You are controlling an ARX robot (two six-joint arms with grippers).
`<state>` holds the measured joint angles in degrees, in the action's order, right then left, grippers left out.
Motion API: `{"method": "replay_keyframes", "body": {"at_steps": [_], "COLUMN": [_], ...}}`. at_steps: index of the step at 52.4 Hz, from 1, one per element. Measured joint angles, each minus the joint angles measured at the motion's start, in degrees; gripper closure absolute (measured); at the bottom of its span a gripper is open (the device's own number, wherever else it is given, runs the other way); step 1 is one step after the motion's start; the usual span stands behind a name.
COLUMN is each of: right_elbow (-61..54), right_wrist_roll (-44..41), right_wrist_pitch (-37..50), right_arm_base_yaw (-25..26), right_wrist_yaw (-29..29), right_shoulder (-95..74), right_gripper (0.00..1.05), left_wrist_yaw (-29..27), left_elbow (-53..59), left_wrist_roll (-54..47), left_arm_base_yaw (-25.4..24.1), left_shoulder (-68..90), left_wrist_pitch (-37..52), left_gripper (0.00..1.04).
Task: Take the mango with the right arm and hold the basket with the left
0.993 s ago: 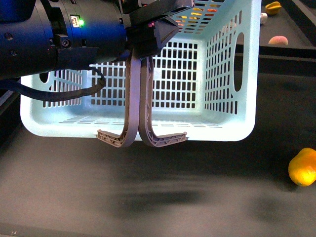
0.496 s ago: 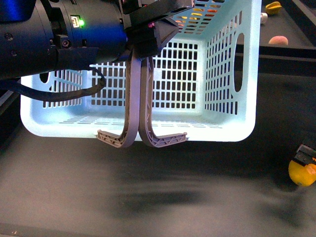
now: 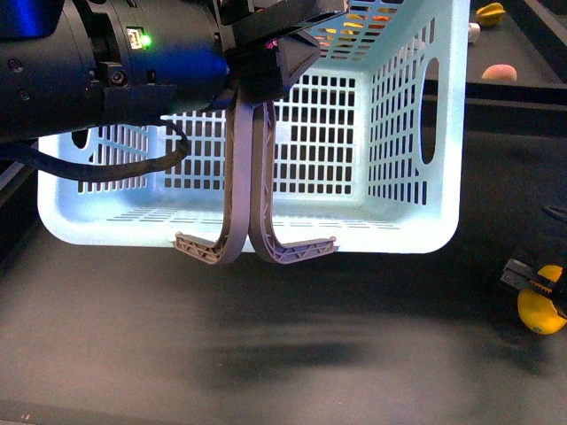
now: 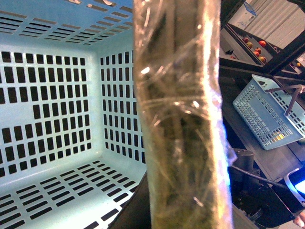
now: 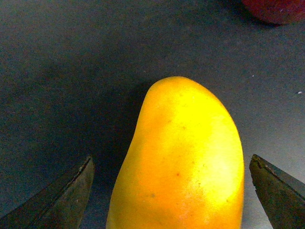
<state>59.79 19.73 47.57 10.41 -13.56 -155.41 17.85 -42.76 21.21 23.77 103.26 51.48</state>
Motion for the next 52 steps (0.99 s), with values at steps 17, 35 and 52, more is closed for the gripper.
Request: {"method": "replay_keyframes", "body": {"at_steps": [17, 35, 52], "right_elbow": [1.46, 0.76, -8.09], "right_wrist_roll": [-0.31, -1.38, -0.98], "right_wrist_pitch": [-1.03, -1.31, -3.56], "right_arm_base_yaw": [-0.17, 0.79, 1.09], "right_wrist_yaw": [-1.11, -1.22, 6.03], "right_shoulder": [-2.10, -1.49, 14.88], "right_gripper": [0.08, 0.41, 0.41], "left_wrist_yaw": [0.00, 0.02, -0.02], "left_elbow": [0.00, 0.00, 0.00], "left_wrist_roll": [0.00, 0.00, 0.00], "left_arm_base_yaw": [0.00, 0.00, 0.00], "left_shoulder": [0.00, 0.00, 0.00], "left_wrist_pitch": [0.00, -0.02, 0.00], "left_gripper": [0.97, 0.97, 0.97]}}
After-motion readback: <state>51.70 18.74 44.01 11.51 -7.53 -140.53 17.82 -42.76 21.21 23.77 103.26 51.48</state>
